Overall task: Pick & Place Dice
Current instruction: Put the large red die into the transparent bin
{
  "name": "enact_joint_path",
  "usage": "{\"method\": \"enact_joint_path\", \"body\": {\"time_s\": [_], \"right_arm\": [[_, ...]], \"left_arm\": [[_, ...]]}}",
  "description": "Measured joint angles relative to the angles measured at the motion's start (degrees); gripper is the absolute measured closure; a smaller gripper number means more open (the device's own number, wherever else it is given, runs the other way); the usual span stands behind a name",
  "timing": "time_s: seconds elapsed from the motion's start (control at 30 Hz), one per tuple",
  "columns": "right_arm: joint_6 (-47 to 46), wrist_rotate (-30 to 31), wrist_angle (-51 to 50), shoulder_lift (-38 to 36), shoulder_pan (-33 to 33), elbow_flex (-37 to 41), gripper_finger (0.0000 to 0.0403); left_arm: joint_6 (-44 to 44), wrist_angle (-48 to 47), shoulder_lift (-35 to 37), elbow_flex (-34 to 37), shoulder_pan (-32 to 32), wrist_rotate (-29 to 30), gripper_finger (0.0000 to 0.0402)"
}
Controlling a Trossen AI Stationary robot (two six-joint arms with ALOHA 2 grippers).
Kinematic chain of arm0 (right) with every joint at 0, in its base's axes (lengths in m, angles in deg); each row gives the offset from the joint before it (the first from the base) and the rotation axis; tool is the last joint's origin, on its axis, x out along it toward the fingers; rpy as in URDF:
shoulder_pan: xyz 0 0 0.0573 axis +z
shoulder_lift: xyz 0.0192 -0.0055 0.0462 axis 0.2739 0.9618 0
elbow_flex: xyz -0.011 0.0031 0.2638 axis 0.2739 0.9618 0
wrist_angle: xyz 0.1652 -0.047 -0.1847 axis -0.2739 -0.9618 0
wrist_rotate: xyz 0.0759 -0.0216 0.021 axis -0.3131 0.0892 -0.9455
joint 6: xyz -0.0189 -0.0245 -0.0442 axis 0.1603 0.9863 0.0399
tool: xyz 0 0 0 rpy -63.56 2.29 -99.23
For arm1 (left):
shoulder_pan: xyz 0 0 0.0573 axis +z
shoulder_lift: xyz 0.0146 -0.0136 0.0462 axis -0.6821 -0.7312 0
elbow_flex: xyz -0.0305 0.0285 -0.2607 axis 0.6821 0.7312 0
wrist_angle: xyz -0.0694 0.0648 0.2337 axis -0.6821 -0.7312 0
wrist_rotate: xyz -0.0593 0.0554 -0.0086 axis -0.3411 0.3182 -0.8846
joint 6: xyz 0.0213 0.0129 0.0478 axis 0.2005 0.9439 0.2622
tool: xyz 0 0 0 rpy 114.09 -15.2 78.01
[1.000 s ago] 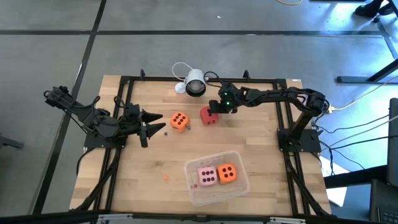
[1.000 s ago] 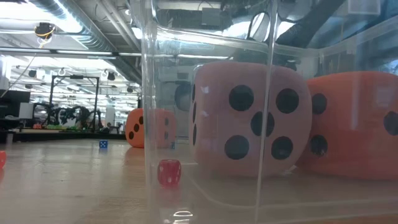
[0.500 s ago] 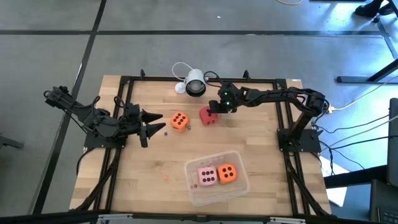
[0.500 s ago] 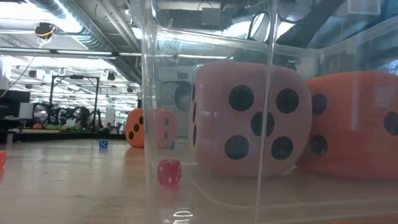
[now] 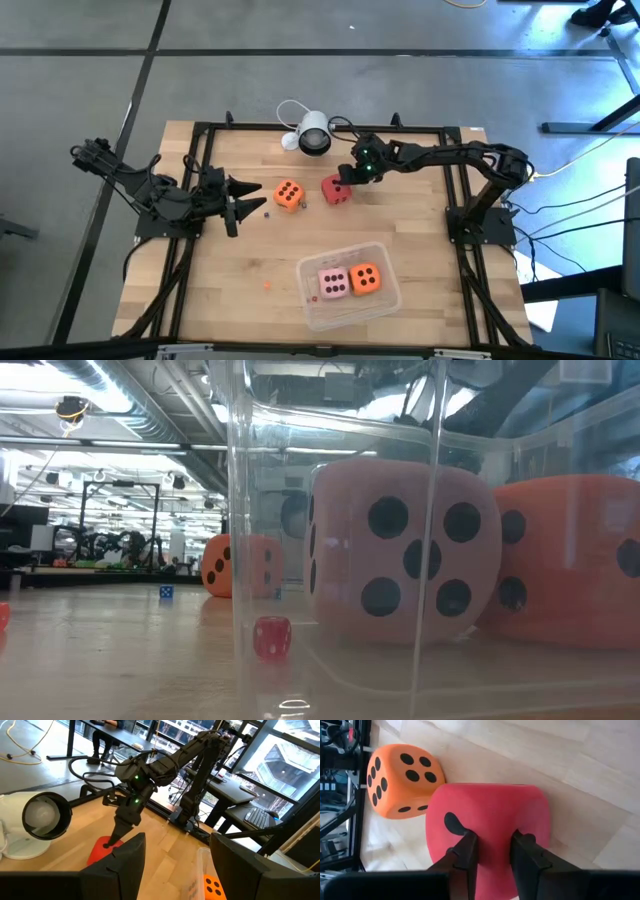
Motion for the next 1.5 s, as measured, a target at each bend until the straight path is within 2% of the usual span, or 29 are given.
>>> {"method": "enact_joint_path", "body": {"time_s": [0.17, 0.27, 0.4, 0.93, 1.1, 1.23, 1.5], "right_arm": [[2.55, 0.01, -3.57, -2.97, 0.24, -0.02, 0.0359], [4.28, 1.29, -6.56, -5.96, 0.15, -0.07, 0.0364], [6.37, 3.39, -12.08, -10.59, 0.15, -0.12, 0.0392], [4.55, 7.45, -29.57, -31.22, 3.33, -0.2, 0.0402], [0.63, 5.51, -29.66, -37.33, 6.97, -0.25, 0.0401], [-4.07, 6.53, -29.55, -42.14, 11.06, -0.26, 0.0401], [-14.06, 3.79, -29.54, -46.91, 23.89, -0.28, 0.0401]], "left_arm": [[0.0, -0.45, 0.0, 0.0, -0.02, 0.02, 0.0187], [0.0, -0.46, 0.0, 0.02, -0.01, 0.01, 0.0187], [0.99, -0.5, 0.0, 0.02, -0.02, -0.04, 0.0187], [2.01, -5.03, 0.07, 0.02, 0.0, -0.64, 0.0187], [2.19, -6.17, 0.09, 0.02, 0.0, -0.46, 0.0187], [2.04, -7.52, 0.29, 0.02, -0.01, -0.58, 0.0187], [3.44, -8.38, 1.55, 0.02, -0.01, -0.44, 0.0187]]}}
